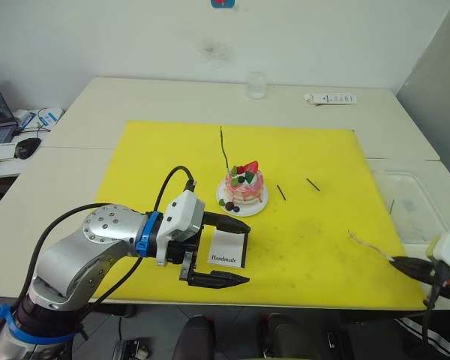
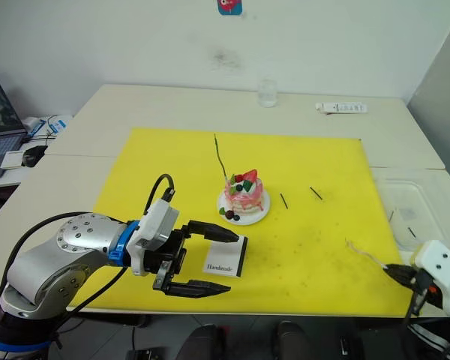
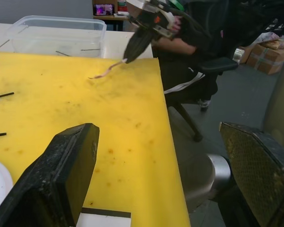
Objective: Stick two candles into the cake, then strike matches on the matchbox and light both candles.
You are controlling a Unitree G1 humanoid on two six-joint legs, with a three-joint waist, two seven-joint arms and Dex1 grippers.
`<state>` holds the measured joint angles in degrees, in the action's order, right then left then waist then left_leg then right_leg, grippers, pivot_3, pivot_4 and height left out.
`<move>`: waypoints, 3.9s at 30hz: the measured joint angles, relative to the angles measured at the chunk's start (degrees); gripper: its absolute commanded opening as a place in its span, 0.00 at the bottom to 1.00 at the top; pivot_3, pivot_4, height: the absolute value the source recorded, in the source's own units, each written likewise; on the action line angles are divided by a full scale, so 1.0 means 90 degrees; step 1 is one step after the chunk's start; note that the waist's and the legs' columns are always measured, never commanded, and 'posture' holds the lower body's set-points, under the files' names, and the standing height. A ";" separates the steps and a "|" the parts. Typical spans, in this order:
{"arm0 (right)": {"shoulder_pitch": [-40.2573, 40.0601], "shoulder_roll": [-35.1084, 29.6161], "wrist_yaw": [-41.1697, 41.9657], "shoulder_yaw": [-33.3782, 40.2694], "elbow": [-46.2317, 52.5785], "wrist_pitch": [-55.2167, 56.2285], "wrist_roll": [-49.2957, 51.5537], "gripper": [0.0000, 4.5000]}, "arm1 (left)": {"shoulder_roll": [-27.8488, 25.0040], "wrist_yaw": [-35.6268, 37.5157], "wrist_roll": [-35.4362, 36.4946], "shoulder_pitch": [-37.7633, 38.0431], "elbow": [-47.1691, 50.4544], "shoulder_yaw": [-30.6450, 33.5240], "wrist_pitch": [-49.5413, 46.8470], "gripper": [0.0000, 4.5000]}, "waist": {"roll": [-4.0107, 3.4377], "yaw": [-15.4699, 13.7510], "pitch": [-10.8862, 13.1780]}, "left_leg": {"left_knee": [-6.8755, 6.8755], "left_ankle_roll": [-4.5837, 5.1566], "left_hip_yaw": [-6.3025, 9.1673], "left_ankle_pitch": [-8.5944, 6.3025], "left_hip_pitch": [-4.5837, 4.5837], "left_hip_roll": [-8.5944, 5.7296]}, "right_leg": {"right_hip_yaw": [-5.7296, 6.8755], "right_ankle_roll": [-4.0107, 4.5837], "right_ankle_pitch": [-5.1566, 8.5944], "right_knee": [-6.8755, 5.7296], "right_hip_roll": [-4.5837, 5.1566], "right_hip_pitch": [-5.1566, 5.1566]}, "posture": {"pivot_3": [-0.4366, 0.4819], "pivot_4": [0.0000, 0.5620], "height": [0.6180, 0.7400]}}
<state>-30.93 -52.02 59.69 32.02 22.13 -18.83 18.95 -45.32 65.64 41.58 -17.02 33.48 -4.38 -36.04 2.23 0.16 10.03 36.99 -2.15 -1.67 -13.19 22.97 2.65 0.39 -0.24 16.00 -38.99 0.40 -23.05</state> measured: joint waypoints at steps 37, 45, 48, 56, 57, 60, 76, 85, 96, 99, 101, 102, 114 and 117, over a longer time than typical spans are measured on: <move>0.1683 -0.2551 0.0097 -0.1021 0.1434 -0.3711 -0.0169 0.69 | 0.0208 -0.0277 -0.0308 0.0107 0.0202 -0.0526 0.0166 1.00 | -0.0008 -0.0006 -0.0003 | 0.0005 -0.0001 0.0007 0.0000 -0.0029 0.0002 | 0.0004 0.0009 -0.0001 0.0012 0.0009 0.0052 | 0.48 0.27 1.00; 0.2757 -0.3071 0.0077 -0.2873 0.0906 -0.3869 -0.0233 0.69 | 0.0318 -0.0425 -0.0420 0.0105 0.0226 -0.0605 0.0168 1.00 | -0.0010 -0.0012 -0.0002 | 0.0002 0.0000 0.0009 0.0000 -0.0012 0.0002 | 0.0003 0.0007 0.0002 0.0029 0.0011 0.0042 | 0.48 0.27 1.00; 0.2842 -0.3152 0.0148 -0.3077 0.0786 -0.3848 -0.0235 0.69 | 0.0322 -0.0452 -0.0424 0.0114 0.0229 -0.0605 0.0168 1.00 | -0.0010 -0.0011 -0.0002 | 0.0002 0.0000 0.0009 0.0000 -0.0013 0.0003 | 0.0009 0.0007 0.0002 0.0027 0.0010 0.0042 | 0.48 0.27 1.00; 0.3006 -0.3140 0.0141 -0.3368 0.0515 -0.3894 -0.0227 0.69 | 0.0334 -0.0561 -0.0443 0.0173 0.0240 -0.0605 0.0169 1.00 | -0.0010 -0.0009 -0.0002 | 0.0005 0.0000 0.0010 0.0000 -0.0018 0.0003 | 0.0007 0.0007 0.0002 0.0019 0.0010 0.0043 | 0.48 0.27 1.00; 0.3018 -0.3125 0.0131 -0.3400 0.0485 -0.3904 -0.0228 0.69 | 0.0334 -0.0562 -0.0453 0.0177 0.0240 -0.0608 0.0170 1.00 | -0.0010 -0.0009 -0.0002 | 0.0005 0.0000 0.0010 0.0000 -0.0017 0.0003 | 0.0007 0.0007 0.0002 0.0019 0.0010 0.0043 | 0.48 0.27 1.00; 0.3021 -0.3114 0.0123 -0.3437 0.0432 -0.3918 -0.0228 0.61 | 0.0339 -0.0568 -0.0477 0.0179 0.0240 -0.0649 0.0173 1.00 | -0.0011 -0.0010 -0.0002 | 0.0004 0.0000 0.0010 0.0000 -0.0017 0.0003 | 0.0006 0.0007 0.0002 0.0019 0.0011 0.0043 | 0.48 0.27 1.00; 0.3183 -0.2903 0.0174 -0.3231 0.0379 -0.4370 0.0095 0.01 | 0.0340 -0.0558 -0.0579 0.0316 0.0235 -0.0723 0.0348 1.00 | -0.0011 -0.0010 -0.0002 | 0.0004 0.0000 0.0012 0.0000 -0.0018 0.0003 | 0.0007 0.0007 0.0002 0.0019 0.0011 0.0043 | 0.48 0.27 1.00; 0.4846 -0.1119 -0.0237 -0.1601 0.0844 -0.4837 0.1665 0.01 | 0.0304 -0.1142 -0.0346 0.0552 0.0067 0.0294 0.0122 1.00 | -0.0006 0.0013 0.0002 | 0.0005 -0.0001 0.0021 0.0000 -0.0023 0.0004 | 0.0012 0.0007 0.0002 0.0010 -0.0012 0.0044 | 0.48 0.27 1.00; 0.5800 0.3665 -0.2878 -0.3031 0.0641 -0.1446 0.0753 0.01 | 0.0834 -0.2082 -0.0103 0.0217 -0.0438 0.0924 -0.0101 1.00 | -0.0005 0.0001 0.0005 | 0.0000 -0.0002 0.0011 0.0001 0.0014 0.0011 | -0.0007 0.0007 0.0000 0.0003 0.0001 -0.0002 | 0.48 0.27 1.00; 0.5694 0.4194 -0.3102 -0.3550 0.0001 -0.0479 0.0184 0.01 | 0.0941 -0.2232 0.0008 0.0187 -0.0438 0.1043 -0.0105 1.00 | -0.0005 0.0004 0.0004 | -0.0001 -0.0002 0.0000 0.0001 0.0012 0.0009 | -0.0018 0.0008 -0.0001 0.0000 0.0005 -0.0006 | 0.48 0.27 1.00; 0.5559 0.4464 -0.3181 -0.3796 -0.0375 0.0067 -0.0076 0.01 | 0.0967 -0.2272 0.0073 0.0227 -0.0428 0.1119 -0.0104 1.00 | -0.0005 0.0009 0.0005 | -0.0001 -0.0002 0.0000 0.0001 0.0012 0.0011 | -0.0019 0.0009 -0.0002 -0.0002 0.0004 -0.0009 | 0.48 0.27 1.00; 0.5533 0.4573 -0.3204 -0.3875 -0.0547 0.0269 -0.0172 0.01 | 0.0967 -0.2299 0.0122 0.0260 -0.0420 0.1181 -0.0104 1.00 | -0.0005 0.0013 0.0005 | -0.0001 -0.0002 -0.0002 0.0001 0.0010 0.0012 | -0.0021 0.0012 -0.0003 -0.0004 0.0004 -0.0009 | 0.48 0.27 1.00; 0.5579 0.5134 -0.3300 -0.4261 -0.2272 0.1969 -0.0675 0.01 | 0.0698 -0.2227 0.0091 0.0281 -0.0422 0.1280 -0.0024 1.00 | -0.0006 0.0025 0.0005 | -0.0001 -0.0002 -0.0006 0.0001 0.0004 0.0012 | -0.0026 0.0044 -0.0022 -0.0008 -0.0005 -0.0010 | 0.48 0.27 1.00; 0.5579 0.5134 -0.3303 -0.4258 -0.2381 0.2165 -0.0715 0.01 | 0.0688 -0.2203 0.0085 0.0297 -0.0422 0.1278 0.0030 1.00 | -0.0006 0.0025 0.0005 | -0.0002 -0.0002 -0.0007 0.0001 0.0004 0.0013 | -0.0028 0.0045 -0.0022 -0.0008 -0.0006 -0.0012 | 0.48 0.27 1.00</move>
<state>19.28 -5.81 29.97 -6.29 0.70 0.66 12.52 -39.13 45.82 42.35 -14.34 29.69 7.12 -35.77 2.18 0.38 10.07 36.97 -2.17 -1.74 -13.19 23.00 2.77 0.14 0.16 15.80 -39.06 0.34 -23.15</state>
